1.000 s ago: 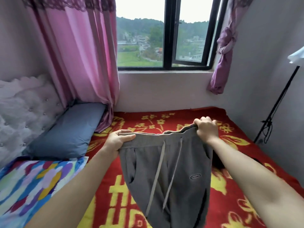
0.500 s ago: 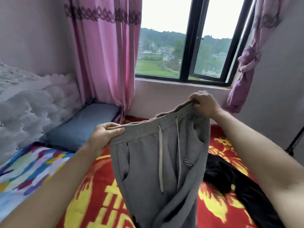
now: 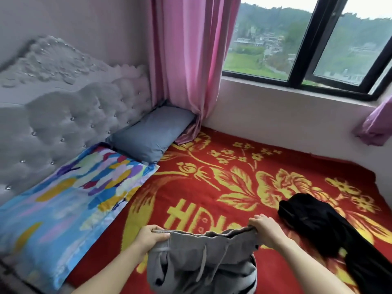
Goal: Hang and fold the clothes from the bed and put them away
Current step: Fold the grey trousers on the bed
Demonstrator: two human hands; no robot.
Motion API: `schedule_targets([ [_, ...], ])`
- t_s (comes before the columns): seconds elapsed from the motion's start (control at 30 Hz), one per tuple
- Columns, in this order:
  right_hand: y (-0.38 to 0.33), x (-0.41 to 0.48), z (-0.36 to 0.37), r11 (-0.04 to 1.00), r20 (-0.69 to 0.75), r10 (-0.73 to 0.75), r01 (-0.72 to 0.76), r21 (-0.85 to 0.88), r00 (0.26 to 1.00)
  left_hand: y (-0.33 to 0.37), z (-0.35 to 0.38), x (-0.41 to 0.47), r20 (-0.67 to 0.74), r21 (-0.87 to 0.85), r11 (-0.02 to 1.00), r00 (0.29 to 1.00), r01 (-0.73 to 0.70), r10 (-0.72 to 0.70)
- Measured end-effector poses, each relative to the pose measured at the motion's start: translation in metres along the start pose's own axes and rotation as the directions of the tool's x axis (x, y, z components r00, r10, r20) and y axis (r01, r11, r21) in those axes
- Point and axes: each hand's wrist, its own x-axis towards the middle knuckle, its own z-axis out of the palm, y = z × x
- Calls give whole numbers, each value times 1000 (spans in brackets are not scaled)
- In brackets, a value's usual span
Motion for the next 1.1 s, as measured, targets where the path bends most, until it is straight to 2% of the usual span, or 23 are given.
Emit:
schedule_targets([
  [0.27,-48,43,-27,986,-3,138,-137,-94,990,-7,-38,35,43,-71,997,999,-16,19],
  [0.4,-112,111,-61,980,-74,104,-115,-160,992,-9,-98,62,2,-197,980,1000,10,-10],
  [0.47,-153,155,-89,967,-120,49,-78,-243,992,-6,-138,76,-46,-290,957,999,8,-22],
  [0.53,-200,206,-126,963,-233,-16,-48,-265,972,3,-182,89,-94,-393,919,996,-32,-5],
  [0.63,-289,290,-190,986,-433,-100,32,-162,896,21,-265,114,-217,-586,798,976,-143,16],
  [0.7,-347,336,-219,1000,-457,-16,9,-17,889,26,-320,129,-389,-607,752,921,-256,1],
  [0.77,-391,360,-229,993,-357,85,-51,103,930,15,-360,145,-554,-488,818,832,-306,-19],
  [0.83,-419,365,-211,995,-234,47,-24,101,971,-14,-383,161,-614,-338,927,785,-161,-87],
  [0.93,-424,332,-143,998,-34,-45,46,35,998,-65,-377,170,-570,-180,981,805,69,-161],
  [1.0,-407,298,-88,998,122,14,-21,61,992,-91,-354,171,-491,-104,985,853,140,-174],
  [1.1,-372,241,-16,988,349,121,-147,50,929,-112,-309,168,-366,-50,969,899,241,-242],
])
